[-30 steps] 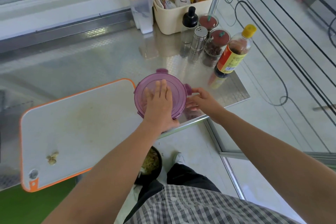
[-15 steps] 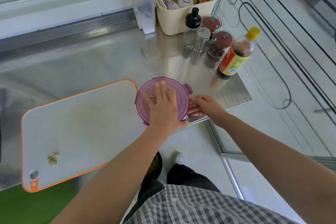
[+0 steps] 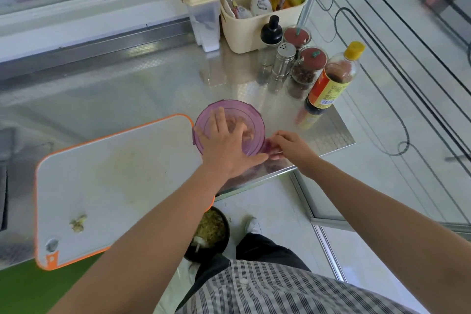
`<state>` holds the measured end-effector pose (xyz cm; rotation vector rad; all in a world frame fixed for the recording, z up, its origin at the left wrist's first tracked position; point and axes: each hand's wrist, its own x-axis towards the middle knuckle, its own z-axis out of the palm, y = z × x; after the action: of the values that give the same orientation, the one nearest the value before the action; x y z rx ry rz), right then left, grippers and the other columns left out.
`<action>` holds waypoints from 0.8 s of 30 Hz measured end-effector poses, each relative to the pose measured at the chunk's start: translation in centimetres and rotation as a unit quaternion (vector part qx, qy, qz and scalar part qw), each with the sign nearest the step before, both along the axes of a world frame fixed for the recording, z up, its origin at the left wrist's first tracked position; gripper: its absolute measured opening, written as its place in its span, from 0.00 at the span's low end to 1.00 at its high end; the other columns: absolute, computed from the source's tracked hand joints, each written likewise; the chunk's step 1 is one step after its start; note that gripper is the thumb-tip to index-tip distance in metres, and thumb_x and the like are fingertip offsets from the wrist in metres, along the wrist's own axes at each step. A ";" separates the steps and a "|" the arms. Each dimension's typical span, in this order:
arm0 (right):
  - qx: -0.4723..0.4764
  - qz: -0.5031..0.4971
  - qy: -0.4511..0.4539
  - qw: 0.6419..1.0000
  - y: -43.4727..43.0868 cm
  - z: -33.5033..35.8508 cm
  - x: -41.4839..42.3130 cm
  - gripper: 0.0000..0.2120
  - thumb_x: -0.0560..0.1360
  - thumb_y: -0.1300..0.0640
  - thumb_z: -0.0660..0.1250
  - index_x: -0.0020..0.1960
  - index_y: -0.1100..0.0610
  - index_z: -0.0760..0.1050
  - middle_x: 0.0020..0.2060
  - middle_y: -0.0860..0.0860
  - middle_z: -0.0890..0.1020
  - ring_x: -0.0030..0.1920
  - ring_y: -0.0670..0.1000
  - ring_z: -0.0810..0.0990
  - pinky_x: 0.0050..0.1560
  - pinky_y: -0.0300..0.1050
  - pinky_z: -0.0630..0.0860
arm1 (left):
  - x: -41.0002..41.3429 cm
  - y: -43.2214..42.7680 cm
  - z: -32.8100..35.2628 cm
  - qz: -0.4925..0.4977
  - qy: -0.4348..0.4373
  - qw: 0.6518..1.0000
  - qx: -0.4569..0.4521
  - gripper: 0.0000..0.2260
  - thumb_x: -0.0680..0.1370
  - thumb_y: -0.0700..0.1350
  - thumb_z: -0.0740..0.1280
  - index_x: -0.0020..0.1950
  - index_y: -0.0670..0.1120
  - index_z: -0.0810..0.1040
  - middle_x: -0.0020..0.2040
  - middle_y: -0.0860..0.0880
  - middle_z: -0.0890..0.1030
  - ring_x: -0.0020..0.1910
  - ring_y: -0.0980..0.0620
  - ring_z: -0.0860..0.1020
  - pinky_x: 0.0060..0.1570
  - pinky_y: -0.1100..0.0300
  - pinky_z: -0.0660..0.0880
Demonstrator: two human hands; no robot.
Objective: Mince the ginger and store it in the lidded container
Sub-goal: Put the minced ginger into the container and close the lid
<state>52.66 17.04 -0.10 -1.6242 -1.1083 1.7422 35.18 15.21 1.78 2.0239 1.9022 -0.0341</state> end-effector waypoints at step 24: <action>-0.016 -0.140 -0.023 0.990 1.3 -1.2 0.8 0.20 0.76 0.60 0.68 0.65 0.59 0.65 0.56 0.63 0.78 0.47 0.63 0.83 0.43 0.53 0.82 | 0.6 0.4 -1.6 -0.023 0.038 0.999 0.032 0.49 0.67 0.63 0.72 0.78 0.50 0.48 0.77 0.38 0.41 0.76 0.36 0.44 0.72 0.40 0.49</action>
<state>53.47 18.32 -1.32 -1.7533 -0.8272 1.5537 35.74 15.61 0.21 2.1369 1.9253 -0.0650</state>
